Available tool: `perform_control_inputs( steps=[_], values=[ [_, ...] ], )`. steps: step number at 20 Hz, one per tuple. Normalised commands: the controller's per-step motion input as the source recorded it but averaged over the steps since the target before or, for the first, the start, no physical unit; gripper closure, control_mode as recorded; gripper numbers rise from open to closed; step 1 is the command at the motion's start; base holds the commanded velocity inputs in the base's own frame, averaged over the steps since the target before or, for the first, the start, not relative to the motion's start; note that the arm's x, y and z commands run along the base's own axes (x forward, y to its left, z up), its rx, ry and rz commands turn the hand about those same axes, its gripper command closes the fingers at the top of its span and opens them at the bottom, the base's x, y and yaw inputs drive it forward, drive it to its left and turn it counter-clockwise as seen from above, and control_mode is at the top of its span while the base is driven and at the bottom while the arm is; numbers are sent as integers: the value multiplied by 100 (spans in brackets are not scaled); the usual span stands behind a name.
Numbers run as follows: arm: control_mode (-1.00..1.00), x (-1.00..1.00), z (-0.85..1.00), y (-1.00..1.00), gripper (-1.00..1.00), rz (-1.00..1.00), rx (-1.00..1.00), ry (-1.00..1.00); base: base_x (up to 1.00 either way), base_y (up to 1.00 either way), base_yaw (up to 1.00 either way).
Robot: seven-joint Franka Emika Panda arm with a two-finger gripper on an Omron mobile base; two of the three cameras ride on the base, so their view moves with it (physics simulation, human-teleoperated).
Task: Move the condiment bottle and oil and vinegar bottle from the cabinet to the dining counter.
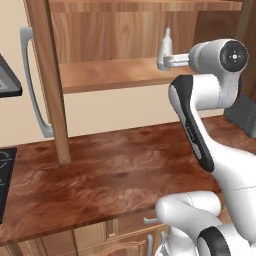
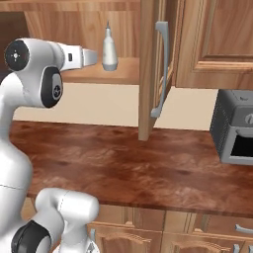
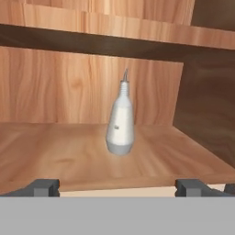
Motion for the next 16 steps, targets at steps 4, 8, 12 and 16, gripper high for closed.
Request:
perform_control_inputs(
  steps=[4, 8, 12, 16],
  values=[
    [-100, 47, -5, 3, -100, 0, 1, 0, 0, 0, 0],
    [-100, 44, 0, 0, -100, 0, 0, 0, 0, 0, 0],
    [-100, 43, 3, 4, -100, 0, 0, 0, 0, 0, 0],
    [-100, 47, 16, 0, -100, 0, 0, 0, 0, 0, 0]
  ],
)
